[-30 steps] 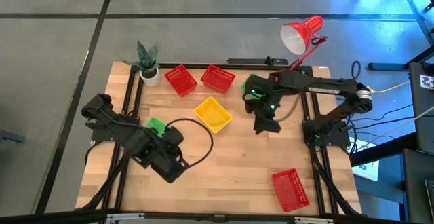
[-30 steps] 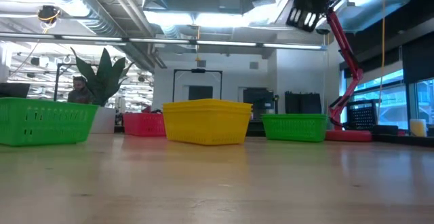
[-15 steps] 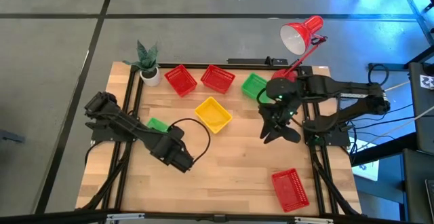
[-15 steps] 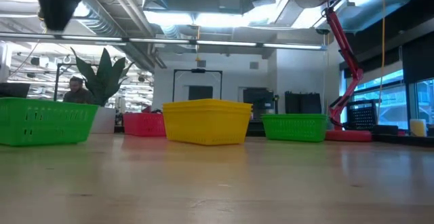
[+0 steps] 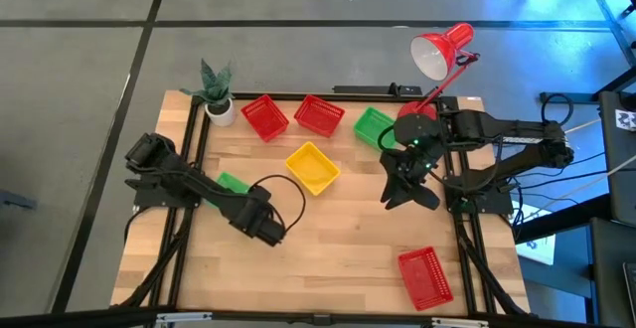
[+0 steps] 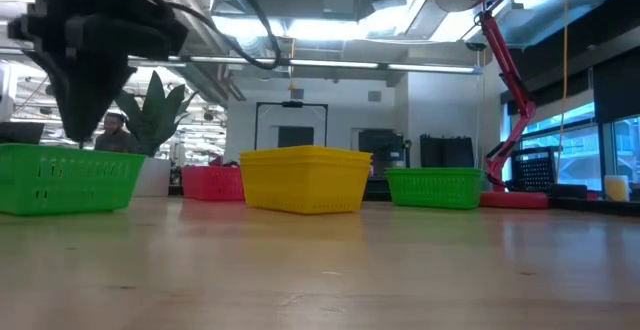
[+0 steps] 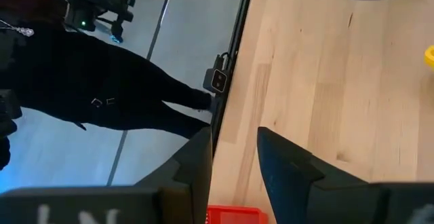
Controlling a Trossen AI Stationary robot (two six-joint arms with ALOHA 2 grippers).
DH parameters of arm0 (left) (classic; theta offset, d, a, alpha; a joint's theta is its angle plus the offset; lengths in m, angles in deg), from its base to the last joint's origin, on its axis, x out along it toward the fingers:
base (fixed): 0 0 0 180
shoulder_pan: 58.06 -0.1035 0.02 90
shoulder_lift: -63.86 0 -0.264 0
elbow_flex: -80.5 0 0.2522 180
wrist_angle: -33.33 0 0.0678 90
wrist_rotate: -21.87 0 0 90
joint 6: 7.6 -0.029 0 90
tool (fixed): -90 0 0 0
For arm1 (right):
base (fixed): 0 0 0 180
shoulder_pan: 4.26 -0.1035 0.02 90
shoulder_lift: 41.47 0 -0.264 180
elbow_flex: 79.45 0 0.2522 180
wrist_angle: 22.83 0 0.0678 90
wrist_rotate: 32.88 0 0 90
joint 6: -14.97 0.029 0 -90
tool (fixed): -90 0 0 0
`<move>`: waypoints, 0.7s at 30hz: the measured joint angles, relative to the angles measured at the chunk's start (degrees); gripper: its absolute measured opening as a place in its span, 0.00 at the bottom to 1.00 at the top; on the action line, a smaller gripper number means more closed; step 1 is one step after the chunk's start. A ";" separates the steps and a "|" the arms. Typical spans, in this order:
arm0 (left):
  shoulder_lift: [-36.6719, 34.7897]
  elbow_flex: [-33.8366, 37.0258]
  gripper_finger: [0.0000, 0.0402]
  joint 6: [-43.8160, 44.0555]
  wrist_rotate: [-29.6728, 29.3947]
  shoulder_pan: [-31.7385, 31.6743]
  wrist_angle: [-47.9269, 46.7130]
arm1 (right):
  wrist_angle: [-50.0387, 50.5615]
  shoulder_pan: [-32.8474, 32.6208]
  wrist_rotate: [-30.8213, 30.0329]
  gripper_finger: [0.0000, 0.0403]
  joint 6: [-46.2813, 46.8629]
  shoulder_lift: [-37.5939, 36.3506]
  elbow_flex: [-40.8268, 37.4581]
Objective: Stack baskets by color
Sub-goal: Stack the green bin on the green bin
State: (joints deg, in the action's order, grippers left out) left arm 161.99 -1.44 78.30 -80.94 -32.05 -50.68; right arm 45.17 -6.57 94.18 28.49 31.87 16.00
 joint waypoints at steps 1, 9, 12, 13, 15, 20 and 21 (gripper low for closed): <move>0.00 0.22 0.11 -0.88 -0.02 -0.14 0.73 | -0.06 0.00 0.00 0.29 0.02 0.00 0.00; 0.00 0.74 0.11 -5.16 -2.50 -1.18 1.74 | -0.55 0.00 0.00 0.29 2.92 0.00 0.00; 0.00 0.74 0.11 -5.35 -2.51 -1.38 1.88 | -0.54 0.00 0.00 0.29 2.94 0.00 0.00; 0.00 0.74 0.11 -5.36 -2.52 -1.37 1.98 | -0.54 0.00 0.00 0.29 2.95 0.00 0.00; 0.00 0.74 0.11 -5.41 -2.52 -1.39 1.96 | -0.53 0.00 0.00 0.29 2.90 0.00 0.00; 0.00 0.74 0.11 -5.48 -2.60 -1.41 1.93 | -0.53 0.00 0.00 0.29 2.84 0.00 0.00; 0.00 0.74 0.11 -5.48 -2.72 -1.41 1.91 | -0.53 0.00 0.00 0.29 2.82 0.00 0.00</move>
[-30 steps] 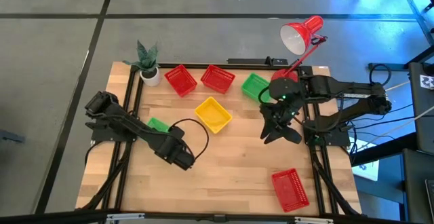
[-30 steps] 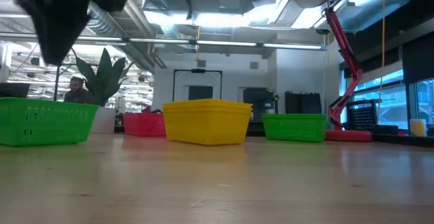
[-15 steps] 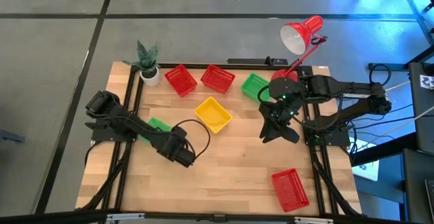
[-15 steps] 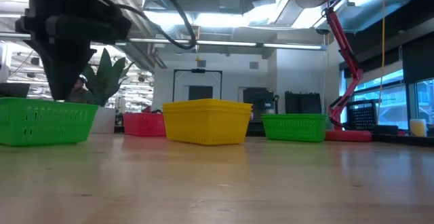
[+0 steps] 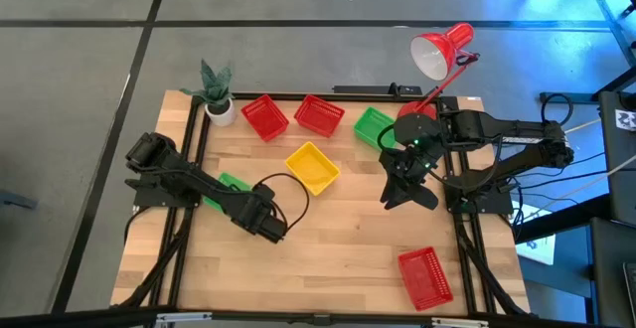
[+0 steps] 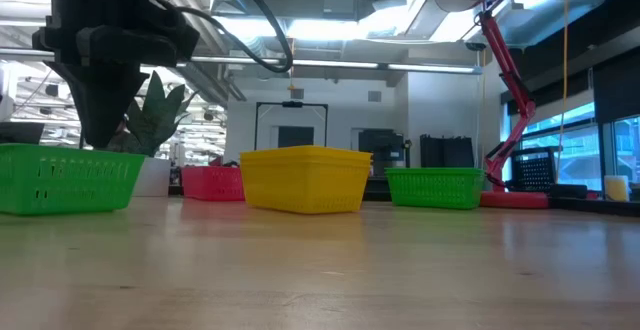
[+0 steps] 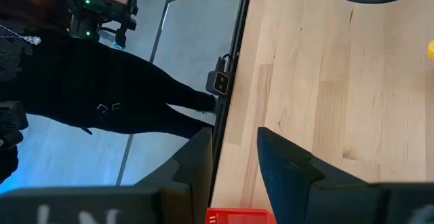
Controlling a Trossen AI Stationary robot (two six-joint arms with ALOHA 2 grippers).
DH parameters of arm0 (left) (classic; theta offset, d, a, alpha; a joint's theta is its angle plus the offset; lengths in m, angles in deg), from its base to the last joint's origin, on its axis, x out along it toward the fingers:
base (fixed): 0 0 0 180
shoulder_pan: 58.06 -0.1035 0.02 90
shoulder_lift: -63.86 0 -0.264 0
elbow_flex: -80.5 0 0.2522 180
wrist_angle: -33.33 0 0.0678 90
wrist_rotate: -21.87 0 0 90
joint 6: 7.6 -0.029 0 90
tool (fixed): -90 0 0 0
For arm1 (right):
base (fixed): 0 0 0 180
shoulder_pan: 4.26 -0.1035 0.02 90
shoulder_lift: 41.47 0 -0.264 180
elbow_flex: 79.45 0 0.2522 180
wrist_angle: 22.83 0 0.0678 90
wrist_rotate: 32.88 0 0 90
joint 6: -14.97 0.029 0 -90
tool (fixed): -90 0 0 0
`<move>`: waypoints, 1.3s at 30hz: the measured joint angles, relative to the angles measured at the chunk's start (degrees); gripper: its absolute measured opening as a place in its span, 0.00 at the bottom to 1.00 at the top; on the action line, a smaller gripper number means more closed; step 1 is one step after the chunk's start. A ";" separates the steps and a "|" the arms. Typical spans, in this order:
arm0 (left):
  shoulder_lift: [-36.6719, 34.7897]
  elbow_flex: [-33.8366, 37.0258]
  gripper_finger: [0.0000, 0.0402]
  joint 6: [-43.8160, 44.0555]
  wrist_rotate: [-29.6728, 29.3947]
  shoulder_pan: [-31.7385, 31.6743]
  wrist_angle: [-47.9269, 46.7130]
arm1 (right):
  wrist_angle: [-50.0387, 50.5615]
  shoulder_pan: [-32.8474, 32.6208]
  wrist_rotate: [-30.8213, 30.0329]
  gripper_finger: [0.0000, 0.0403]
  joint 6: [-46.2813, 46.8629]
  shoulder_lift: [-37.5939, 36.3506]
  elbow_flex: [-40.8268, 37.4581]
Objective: Stack baskets by color
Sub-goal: Stack the green bin on the green bin
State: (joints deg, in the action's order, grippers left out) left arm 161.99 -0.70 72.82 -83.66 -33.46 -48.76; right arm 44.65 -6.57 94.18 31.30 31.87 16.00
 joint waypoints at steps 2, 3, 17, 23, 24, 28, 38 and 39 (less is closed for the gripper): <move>0.00 0.00 0.11 0.00 -0.27 0.00 -0.04 | 0.00 0.00 0.00 0.29 -0.02 0.00 0.00; 0.00 0.00 0.11 0.00 -0.35 0.00 -0.14 | 0.02 0.00 0.00 0.29 0.00 0.00 0.00; 0.28 3.72 0.11 0.09 0.39 -0.11 0.41 | 0.04 0.00 -0.02 0.29 -0.08 0.02 0.00; 0.28 3.82 0.11 -0.02 0.05 -0.11 0.17 | 0.04 0.00 -0.03 0.29 -0.07 0.04 0.00; 0.28 3.82 0.11 -0.03 0.05 -0.11 -0.10 | 0.04 0.00 -0.02 0.29 -0.07 0.04 0.00; 0.28 3.82 0.11 -0.03 0.85 -0.11 -2.25 | 0.04 0.00 -0.02 0.29 -0.07 0.04 0.00; 0.28 3.82 0.11 -0.54 1.31 -0.11 -7.96 | -0.28 0.00 -0.02 0.29 -0.11 0.04 0.00; 0.28 3.82 0.11 -1.39 1.31 -0.11 -8.16 | -0.28 0.00 -0.02 0.29 -0.13 0.04 0.00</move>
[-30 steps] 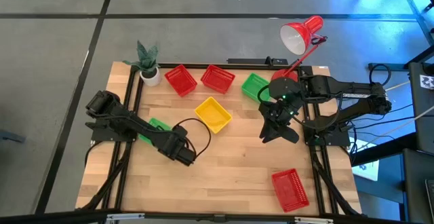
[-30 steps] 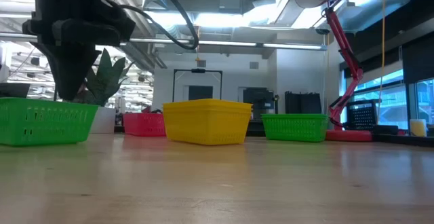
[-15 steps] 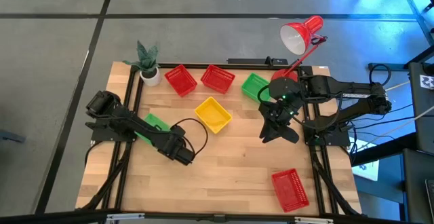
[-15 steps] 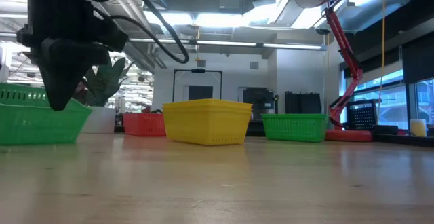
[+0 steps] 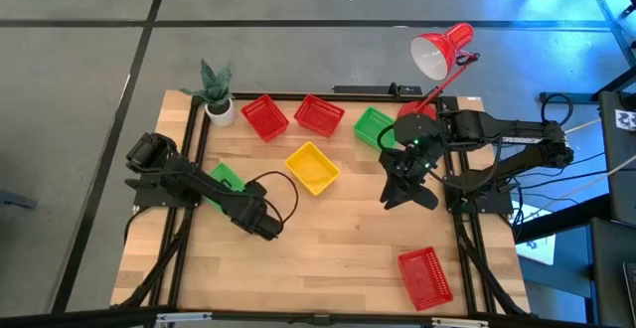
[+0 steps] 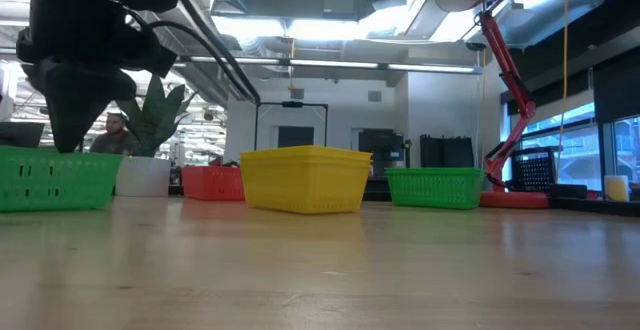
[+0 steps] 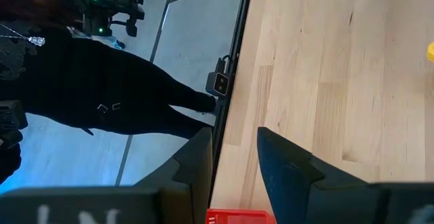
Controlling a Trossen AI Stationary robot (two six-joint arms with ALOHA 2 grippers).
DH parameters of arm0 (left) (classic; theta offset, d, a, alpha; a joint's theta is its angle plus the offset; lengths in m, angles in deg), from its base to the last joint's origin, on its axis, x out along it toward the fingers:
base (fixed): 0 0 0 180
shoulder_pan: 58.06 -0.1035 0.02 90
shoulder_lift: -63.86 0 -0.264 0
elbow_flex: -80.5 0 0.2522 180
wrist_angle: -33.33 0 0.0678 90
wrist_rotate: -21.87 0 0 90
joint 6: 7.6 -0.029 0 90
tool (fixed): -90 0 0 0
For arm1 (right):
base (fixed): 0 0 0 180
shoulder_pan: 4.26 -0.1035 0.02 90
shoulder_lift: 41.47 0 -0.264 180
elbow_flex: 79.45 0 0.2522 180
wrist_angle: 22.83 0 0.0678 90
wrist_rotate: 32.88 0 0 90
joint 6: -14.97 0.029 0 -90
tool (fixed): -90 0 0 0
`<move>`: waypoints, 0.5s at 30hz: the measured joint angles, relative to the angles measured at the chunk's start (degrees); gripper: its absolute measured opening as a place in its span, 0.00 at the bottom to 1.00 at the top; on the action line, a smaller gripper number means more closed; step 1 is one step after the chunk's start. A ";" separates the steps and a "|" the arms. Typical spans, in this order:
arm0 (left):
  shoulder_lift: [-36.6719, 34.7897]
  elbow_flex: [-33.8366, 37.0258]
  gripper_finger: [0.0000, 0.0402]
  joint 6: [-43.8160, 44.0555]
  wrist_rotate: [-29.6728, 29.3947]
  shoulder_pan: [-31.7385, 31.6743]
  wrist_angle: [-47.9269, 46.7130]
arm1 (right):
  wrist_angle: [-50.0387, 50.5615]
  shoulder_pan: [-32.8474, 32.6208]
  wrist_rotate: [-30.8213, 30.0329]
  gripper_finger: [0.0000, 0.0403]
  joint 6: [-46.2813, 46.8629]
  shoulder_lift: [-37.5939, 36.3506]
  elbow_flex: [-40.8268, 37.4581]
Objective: Stack baskets by color
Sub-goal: Stack the green bin on the green bin
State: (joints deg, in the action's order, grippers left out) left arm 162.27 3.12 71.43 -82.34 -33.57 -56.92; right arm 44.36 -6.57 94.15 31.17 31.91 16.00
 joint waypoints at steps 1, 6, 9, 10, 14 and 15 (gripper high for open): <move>0.00 0.00 0.11 -0.82 -0.02 0.00 -0.04 | 0.00 0.00 0.00 0.29 0.00 0.00 0.00; 0.00 0.00 0.11 -1.69 -0.44 0.00 0.01 | 0.00 0.00 0.00 0.29 -0.09 0.00 0.00; 0.00 0.00 0.11 -1.67 -0.63 0.00 0.01 | -0.02 0.00 0.00 0.29 -0.15 0.00 0.00; 0.00 0.00 0.11 -1.67 -0.63 0.00 0.01 | -0.02 0.00 0.00 0.29 -0.15 0.00 0.00; 0.00 0.00 0.11 -1.67 -2.35 0.02 0.82 | -0.02 0.00 0.00 0.29 -0.15 0.00 0.00; 0.00 0.03 0.11 -1.67 -2.88 0.01 1.34 | -0.02 0.00 0.00 0.29 -0.15 0.00 0.00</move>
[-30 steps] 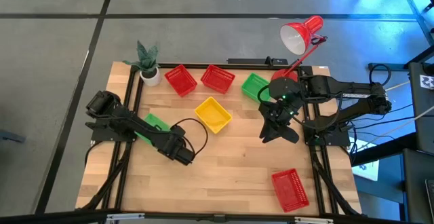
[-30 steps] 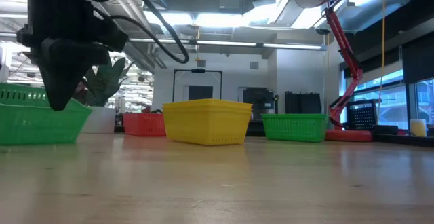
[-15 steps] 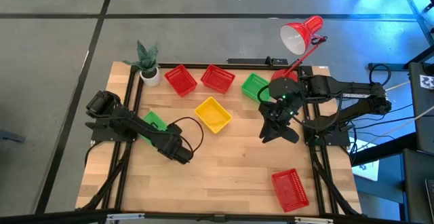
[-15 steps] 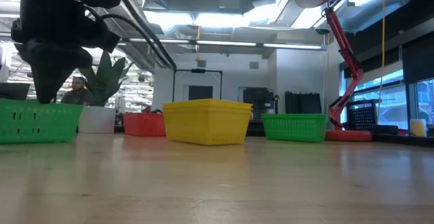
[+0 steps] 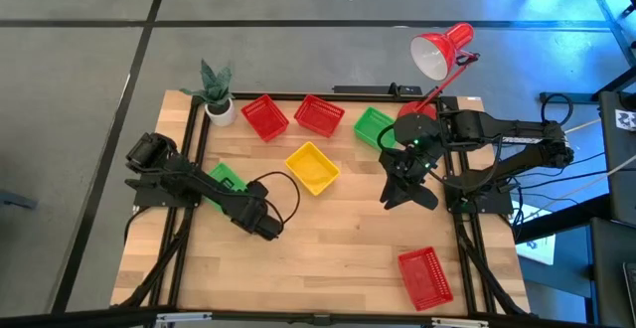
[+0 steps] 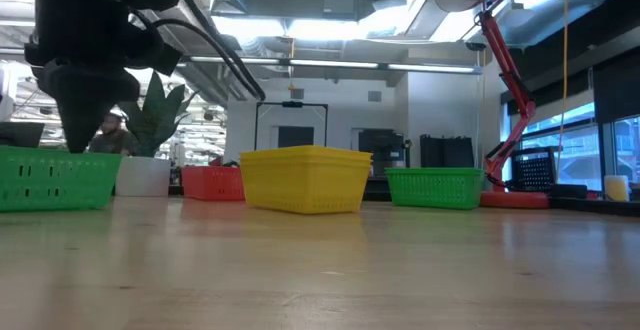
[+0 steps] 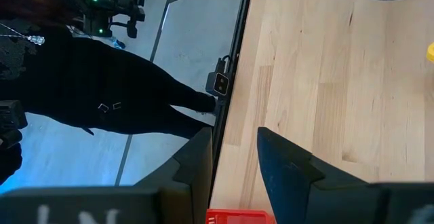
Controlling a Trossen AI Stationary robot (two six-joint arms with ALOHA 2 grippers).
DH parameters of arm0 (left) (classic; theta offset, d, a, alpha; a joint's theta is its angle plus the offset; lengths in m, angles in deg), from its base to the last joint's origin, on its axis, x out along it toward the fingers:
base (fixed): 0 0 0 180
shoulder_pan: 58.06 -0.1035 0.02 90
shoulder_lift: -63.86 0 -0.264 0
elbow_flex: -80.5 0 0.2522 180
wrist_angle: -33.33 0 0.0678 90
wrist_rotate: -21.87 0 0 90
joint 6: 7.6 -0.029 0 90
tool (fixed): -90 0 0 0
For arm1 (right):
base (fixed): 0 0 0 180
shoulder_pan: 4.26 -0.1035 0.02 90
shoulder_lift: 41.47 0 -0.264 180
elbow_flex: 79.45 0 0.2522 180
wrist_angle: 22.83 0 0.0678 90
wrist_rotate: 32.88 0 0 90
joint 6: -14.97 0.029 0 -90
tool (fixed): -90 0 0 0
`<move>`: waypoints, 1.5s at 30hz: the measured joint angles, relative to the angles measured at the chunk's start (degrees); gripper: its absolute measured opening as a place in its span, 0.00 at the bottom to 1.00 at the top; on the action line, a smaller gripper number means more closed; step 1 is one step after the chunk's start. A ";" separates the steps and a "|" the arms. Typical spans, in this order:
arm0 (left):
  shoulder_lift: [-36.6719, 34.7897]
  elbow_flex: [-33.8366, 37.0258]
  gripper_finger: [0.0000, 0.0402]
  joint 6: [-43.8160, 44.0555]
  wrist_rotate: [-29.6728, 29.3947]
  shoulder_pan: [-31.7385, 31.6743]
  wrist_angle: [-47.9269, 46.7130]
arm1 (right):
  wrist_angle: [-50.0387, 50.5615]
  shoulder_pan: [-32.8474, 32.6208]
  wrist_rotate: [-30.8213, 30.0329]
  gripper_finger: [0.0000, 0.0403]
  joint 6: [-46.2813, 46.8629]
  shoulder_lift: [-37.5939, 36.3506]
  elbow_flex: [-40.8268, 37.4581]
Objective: Stack baskets by color
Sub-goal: Stack the green bin on the green bin
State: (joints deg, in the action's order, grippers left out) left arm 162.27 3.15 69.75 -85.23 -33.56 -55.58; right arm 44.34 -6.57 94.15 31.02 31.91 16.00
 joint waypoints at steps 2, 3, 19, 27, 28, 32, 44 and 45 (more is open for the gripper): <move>0.00 0.14 0.11 -0.13 -0.48 -0.14 0.54 | 0.00 0.00 0.00 0.29 0.00 0.00 0.00; 0.00 0.14 0.11 -0.51 -0.61 -0.22 0.48 | 0.00 0.00 0.00 0.29 0.00 0.00 0.00; 0.00 0.21 0.11 -3.46 -1.96 -2.76 1.94 | 0.00 0.02 0.04 0.29 0.31 0.00 0.00; 0.00 0.21 0.11 -4.03 -1.97 -2.76 1.92 | 0.00 0.00 0.04 0.29 0.39 0.00 0.00; 0.00 0.21 0.11 -4.03 -1.96 -2.77 1.92 | 0.01 0.01 0.07 0.29 0.39 0.00 0.00; 0.00 0.21 0.11 -3.06 -0.88 -2.75 1.92 | 0.02 0.01 0.07 0.29 0.39 0.00 0.00; 0.04 4.06 0.11 -2.92 2.42 -2.75 3.74 | 0.01 0.01 0.07 0.29 0.42 0.00 0.00; 0.04 4.45 0.11 -2.90 2.88 -2.75 3.95 | 0.01 0.02 0.07 0.29 0.42 0.00 0.00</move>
State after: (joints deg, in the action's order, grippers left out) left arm 162.32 7.60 66.85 -82.35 -36.30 -51.63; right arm 44.35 -6.55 94.22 31.44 31.91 16.00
